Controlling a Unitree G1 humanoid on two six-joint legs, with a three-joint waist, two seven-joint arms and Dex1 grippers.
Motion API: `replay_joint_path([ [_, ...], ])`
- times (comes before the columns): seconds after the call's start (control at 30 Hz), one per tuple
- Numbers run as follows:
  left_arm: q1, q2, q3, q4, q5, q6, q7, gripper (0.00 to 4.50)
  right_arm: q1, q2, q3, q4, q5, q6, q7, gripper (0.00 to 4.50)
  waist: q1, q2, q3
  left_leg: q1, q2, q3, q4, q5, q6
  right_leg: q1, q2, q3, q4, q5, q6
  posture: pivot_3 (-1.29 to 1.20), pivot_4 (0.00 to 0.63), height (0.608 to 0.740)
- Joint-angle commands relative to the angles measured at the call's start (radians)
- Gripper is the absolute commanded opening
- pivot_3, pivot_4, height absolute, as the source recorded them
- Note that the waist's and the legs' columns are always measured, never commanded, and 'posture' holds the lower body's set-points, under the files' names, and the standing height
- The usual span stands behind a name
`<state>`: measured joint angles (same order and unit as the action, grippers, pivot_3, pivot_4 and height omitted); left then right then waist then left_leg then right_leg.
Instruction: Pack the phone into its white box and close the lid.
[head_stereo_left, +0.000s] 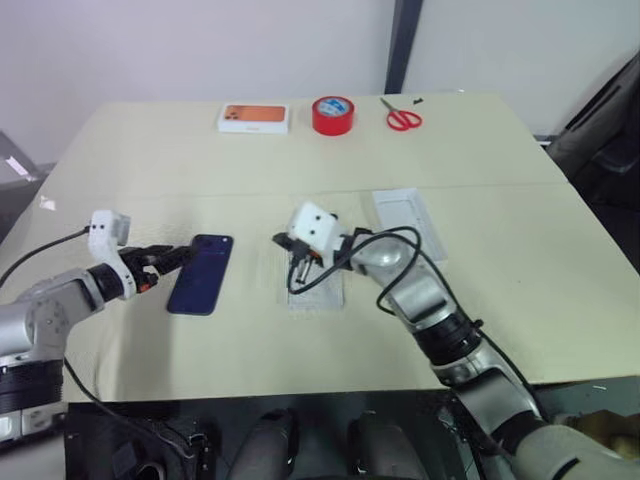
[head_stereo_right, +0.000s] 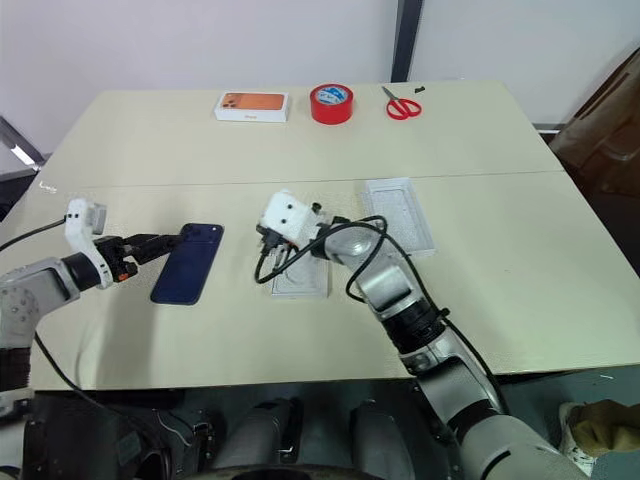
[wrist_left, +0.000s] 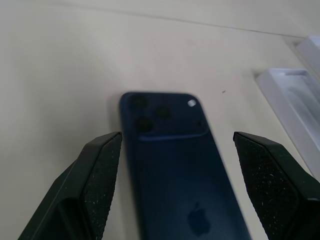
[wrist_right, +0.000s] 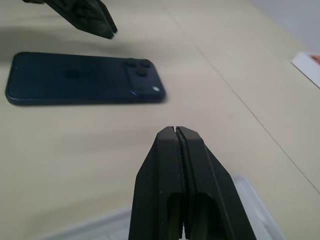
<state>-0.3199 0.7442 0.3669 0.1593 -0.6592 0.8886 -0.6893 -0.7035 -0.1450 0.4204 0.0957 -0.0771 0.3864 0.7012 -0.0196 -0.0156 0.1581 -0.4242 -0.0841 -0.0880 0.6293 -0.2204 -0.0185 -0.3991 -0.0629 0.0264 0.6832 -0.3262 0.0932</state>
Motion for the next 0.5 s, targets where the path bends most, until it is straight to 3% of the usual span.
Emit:
replay_joint_path([
  [0.03,-0.019,0.031,-0.006,0.042,-0.001,0.055,-0.022,3.78,-0.065,0.057,0.041,0.026,-0.027,0.021,-0.017,0.05,0.000,0.000,0.000,0.000,0.000,0.000,0.000,0.000,0.000,0.000,0.000,0.000,0.000,0.000,0.000,0.00,0.150,0.734],
  [0.27,-0.007,0.048,-0.105,0.078,-0.002,0.189,-0.100,3.78,-0.103,0.126,0.144,0.120,-0.085,0.041,-0.001,0.05,-0.001,0.000,-0.001,0.000,0.000,0.000,0.000,0.000,0.000,0.000,0.000,0.000,0.001,0.000,0.000,0.00,0.150,0.734],
  [0.5,-0.009,0.004,-0.145,0.074,-0.002,0.217,-0.126,3.78,-0.086,0.138,0.204,0.180,-0.140,0.110,-0.016,0.05,0.006,0.001,-0.001,0.001,-0.001,0.000,0.000,0.000,0.000,0.000,-0.001,0.000,0.001,0.000,0.000,0.00,0.150,0.734],
])
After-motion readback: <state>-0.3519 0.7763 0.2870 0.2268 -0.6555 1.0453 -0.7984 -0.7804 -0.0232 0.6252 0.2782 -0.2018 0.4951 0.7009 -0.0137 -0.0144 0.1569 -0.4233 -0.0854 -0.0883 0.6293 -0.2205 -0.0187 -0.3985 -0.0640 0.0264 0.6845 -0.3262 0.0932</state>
